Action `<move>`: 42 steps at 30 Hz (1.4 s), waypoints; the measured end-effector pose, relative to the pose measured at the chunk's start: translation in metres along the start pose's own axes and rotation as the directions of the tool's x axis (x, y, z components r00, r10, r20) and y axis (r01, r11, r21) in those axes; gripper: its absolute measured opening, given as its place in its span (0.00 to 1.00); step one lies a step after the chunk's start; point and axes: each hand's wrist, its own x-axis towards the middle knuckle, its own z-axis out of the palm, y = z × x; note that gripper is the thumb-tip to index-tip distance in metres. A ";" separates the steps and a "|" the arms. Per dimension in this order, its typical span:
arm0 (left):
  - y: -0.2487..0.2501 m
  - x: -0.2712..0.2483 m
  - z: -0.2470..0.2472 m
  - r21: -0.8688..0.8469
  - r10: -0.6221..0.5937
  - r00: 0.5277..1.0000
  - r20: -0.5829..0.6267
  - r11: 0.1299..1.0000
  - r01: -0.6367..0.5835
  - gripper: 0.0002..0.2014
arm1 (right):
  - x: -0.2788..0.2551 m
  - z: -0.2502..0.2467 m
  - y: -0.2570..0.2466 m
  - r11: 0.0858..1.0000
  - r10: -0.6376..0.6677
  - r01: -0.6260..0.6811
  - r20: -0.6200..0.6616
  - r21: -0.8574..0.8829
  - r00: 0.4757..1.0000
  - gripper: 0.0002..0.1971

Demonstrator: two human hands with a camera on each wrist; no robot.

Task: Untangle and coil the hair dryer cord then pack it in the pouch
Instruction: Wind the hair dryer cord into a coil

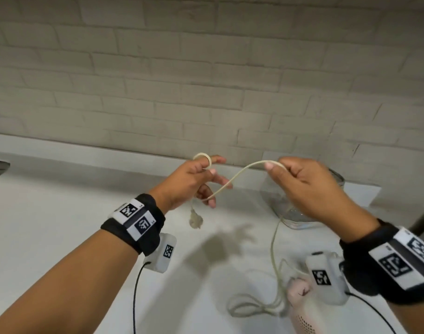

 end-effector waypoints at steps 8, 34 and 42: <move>-0.024 -0.021 0.038 0.151 -0.011 0.995 0.101 0.988 -0.004 0.20 | 0.047 -0.041 0.001 0.994 0.031 -0.020 -0.109 0.103 0.994 0.26; 0.020 -0.001 0.002 -0.581 0.273 0.946 -0.177 0.746 -0.324 0.21 | -0.015 0.104 0.053 0.934 0.221 -0.291 0.303 0.208 0.927 0.30; 0.001 0.008 -0.008 -0.402 0.144 0.926 -0.348 0.869 -0.287 0.15 | -0.042 0.100 0.054 0.944 0.225 -0.298 0.384 0.143 0.896 0.29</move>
